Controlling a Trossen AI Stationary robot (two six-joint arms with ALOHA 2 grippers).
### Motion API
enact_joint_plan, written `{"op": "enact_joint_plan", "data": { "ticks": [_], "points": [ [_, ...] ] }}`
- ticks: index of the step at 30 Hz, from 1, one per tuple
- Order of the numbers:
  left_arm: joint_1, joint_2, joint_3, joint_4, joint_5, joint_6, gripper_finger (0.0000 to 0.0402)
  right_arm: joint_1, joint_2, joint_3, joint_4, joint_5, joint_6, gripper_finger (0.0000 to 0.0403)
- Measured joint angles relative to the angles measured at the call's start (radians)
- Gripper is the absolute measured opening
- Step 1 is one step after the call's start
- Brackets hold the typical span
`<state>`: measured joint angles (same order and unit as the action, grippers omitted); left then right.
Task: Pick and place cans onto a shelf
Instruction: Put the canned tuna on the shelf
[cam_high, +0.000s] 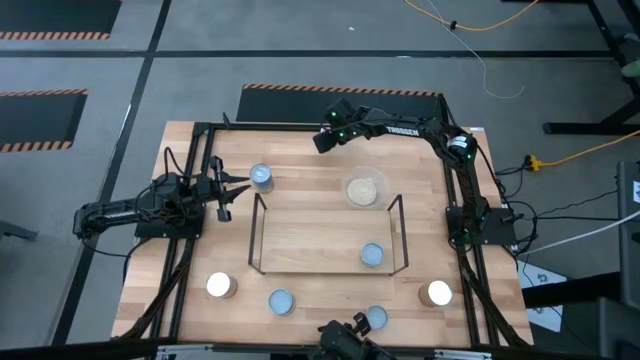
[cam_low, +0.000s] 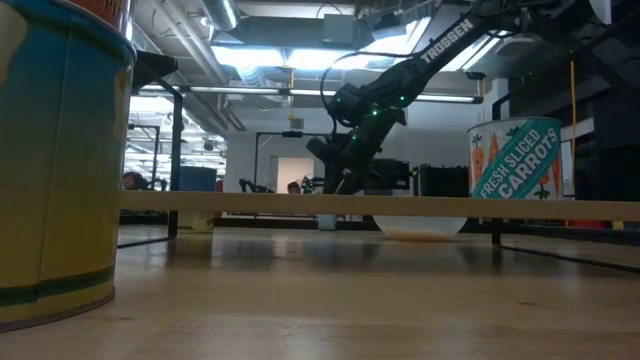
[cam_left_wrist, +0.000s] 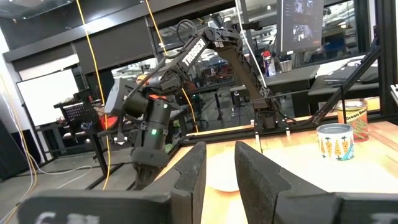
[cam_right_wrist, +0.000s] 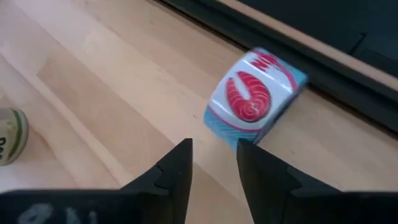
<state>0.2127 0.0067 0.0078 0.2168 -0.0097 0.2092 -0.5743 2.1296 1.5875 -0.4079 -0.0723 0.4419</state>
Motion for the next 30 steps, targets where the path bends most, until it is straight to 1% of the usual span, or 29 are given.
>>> {"op": "enact_joint_plan", "data": {
  "ticks": [22,30],
  "points": [
    [0.000,0.000,0.000,-0.006,0.000,0.000,0.0078,-0.004,0.000,0.000,-0.051,0.003,0.022,0.0131],
    [0.000,0.000,0.000,-0.007,0.000,0.000,0.0078,-0.022,0.000,0.000,-0.072,0.003,0.023,0.0131]
  ]
}}
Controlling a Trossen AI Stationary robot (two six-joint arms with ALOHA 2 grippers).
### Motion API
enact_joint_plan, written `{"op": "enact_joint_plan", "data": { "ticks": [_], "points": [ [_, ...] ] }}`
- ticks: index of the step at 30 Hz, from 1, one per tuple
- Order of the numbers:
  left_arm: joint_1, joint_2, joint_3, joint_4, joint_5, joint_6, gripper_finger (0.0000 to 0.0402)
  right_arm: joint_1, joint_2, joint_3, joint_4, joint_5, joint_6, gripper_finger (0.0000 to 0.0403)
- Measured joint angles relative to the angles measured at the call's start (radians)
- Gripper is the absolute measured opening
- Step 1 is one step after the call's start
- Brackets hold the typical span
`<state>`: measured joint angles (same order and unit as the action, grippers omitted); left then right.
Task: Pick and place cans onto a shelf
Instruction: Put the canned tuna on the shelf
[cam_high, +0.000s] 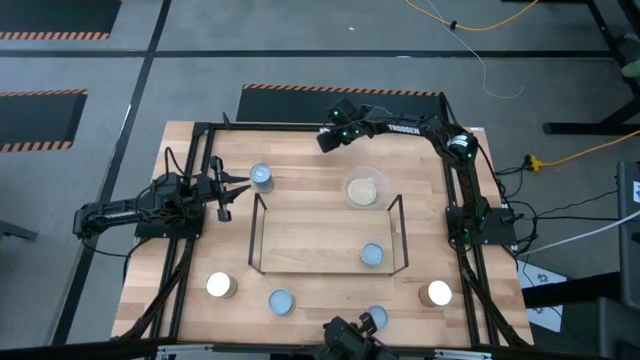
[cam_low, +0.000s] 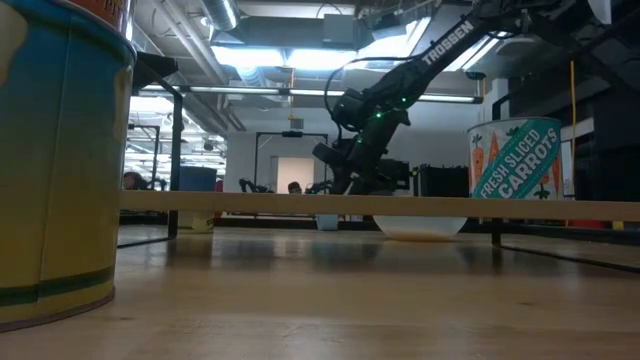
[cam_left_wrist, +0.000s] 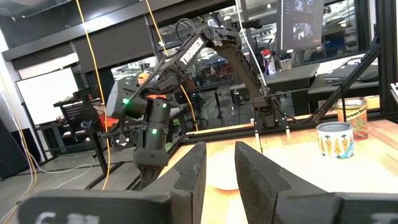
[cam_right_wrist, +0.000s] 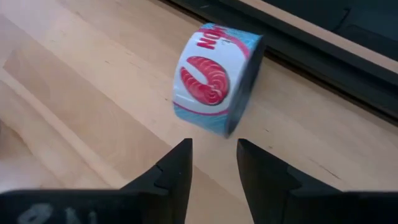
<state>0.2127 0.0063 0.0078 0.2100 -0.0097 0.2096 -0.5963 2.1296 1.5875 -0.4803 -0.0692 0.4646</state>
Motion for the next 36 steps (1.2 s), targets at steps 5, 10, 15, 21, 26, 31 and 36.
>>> {"op": "enact_joint_plan", "data": {
  "ticks": [5,10,15,21,26,31,36],
  "points": [
    [0.000,0.000,0.000,0.000,0.000,0.000,0.0078,-0.004,0.000,0.000,0.010,0.000,-0.038,0.0131],
    [0.000,0.000,0.000,0.000,0.000,0.000,0.0078,-0.003,0.000,0.000,0.023,-0.003,-0.081,0.0131],
    [0.000,0.000,0.000,0.000,0.000,0.000,0.0078,-0.003,0.004,0.000,0.059,-0.024,-0.087,0.0131],
    [0.000,0.000,0.000,0.000,0.000,0.000,0.0078,-0.004,0.031,0.000,0.083,-0.106,-0.110,0.0131],
    [0.000,0.000,0.000,0.000,0.000,0.000,0.0078,-0.004,0.034,0.000,0.098,-0.091,-0.122,0.0131],
    [0.000,0.000,0.000,0.000,0.000,0.000,0.0078,-0.004,0.034,0.000,0.125,-0.082,-0.130,0.0128],
    [0.000,0.000,0.000,0.000,0.000,0.000,0.0078,-0.004,0.034,0.000,0.126,-0.082,-0.129,0.0110]
  ]
}}
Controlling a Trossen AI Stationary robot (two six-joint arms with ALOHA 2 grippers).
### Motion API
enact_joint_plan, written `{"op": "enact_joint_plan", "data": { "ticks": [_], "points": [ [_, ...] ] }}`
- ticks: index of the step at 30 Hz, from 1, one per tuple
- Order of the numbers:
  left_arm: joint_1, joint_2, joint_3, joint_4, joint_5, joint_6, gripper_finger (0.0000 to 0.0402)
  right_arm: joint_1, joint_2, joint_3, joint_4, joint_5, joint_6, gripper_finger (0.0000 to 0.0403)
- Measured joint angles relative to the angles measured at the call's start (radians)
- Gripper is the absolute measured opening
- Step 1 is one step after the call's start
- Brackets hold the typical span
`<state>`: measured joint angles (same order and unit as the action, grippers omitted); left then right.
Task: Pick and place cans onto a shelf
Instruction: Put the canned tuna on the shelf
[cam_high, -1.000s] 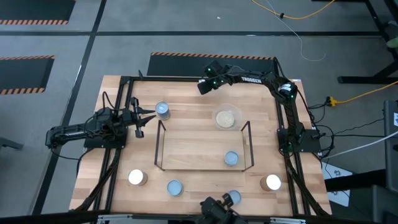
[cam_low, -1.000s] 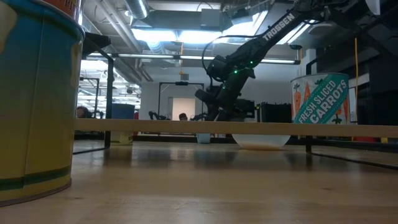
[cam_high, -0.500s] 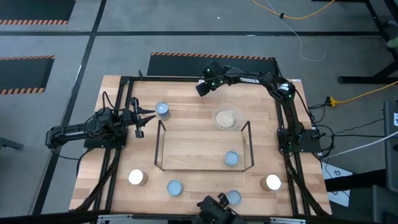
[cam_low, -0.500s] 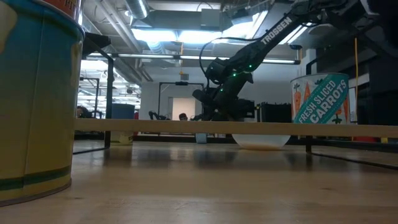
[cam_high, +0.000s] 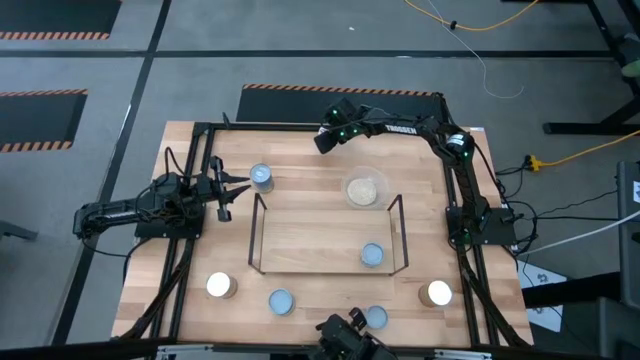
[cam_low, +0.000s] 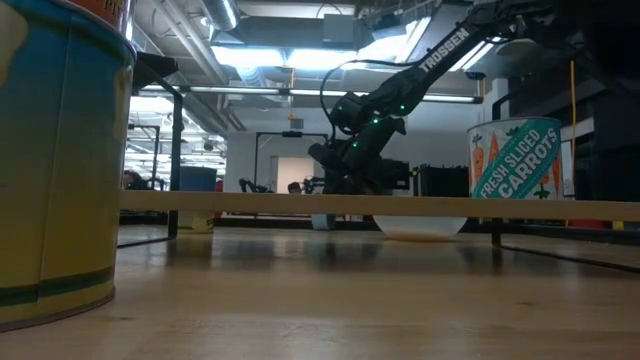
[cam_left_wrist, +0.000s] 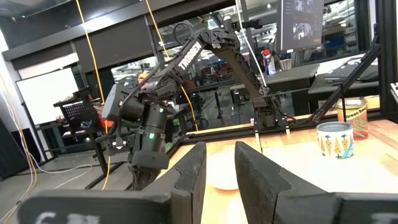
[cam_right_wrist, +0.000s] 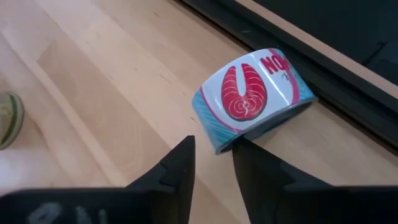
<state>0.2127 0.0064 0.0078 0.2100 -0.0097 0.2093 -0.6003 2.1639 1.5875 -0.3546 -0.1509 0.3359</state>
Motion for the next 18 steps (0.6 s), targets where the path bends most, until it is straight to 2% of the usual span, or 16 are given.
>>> {"op": "enact_joint_plan", "data": {
  "ticks": [18],
  "points": [
    [0.000,0.000,0.000,0.000,0.000,0.000,0.0078,0.000,0.000,0.000,-0.001,0.001,-0.002,0.0096]
  ]
}}
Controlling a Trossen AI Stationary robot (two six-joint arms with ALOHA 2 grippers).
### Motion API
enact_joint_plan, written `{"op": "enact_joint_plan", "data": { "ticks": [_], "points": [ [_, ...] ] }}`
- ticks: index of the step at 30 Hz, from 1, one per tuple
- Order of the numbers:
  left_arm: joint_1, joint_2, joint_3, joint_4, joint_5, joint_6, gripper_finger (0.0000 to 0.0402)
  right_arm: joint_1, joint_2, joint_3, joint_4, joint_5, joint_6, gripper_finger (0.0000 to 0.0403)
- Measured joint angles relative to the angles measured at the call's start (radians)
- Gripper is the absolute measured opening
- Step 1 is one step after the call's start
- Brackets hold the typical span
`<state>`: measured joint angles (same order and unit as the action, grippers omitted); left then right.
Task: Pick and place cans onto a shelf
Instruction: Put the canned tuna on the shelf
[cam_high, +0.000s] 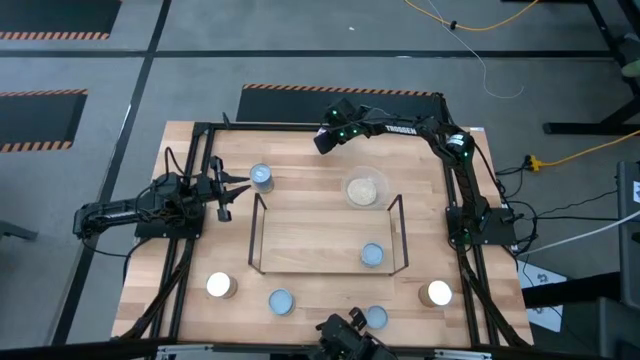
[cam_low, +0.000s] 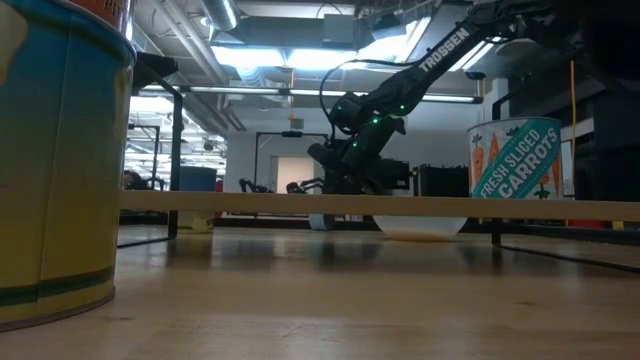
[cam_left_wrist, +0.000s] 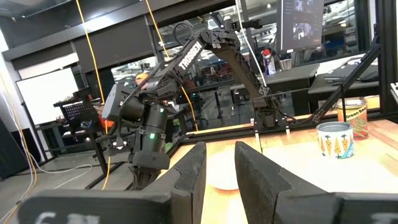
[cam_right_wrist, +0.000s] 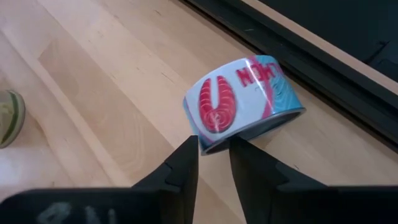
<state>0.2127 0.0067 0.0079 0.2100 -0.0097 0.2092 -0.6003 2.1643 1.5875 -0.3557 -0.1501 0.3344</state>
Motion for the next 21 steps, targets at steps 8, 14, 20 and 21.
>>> {"op": "enact_joint_plan", "data": {
  "ticks": [8,14,20,21],
  "points": [
    [0.000,0.000,0.000,0.000,0.000,0.000,0.0078,0.000,0.000,0.000,0.000,0.000,-0.002,0.0096],
    [0.000,0.000,0.000,0.000,0.000,0.000,0.0078,0.000,0.002,0.000,-0.001,0.000,-0.003,0.0096],
    [0.000,0.000,0.000,0.000,0.000,0.000,0.0078,0.000,0.002,0.000,-0.001,0.000,-0.006,0.0089],
    [0.000,0.000,0.000,0.000,0.000,0.000,0.0078,0.000,0.002,0.000,-0.001,0.000,-0.007,0.0083]
  ]
}}
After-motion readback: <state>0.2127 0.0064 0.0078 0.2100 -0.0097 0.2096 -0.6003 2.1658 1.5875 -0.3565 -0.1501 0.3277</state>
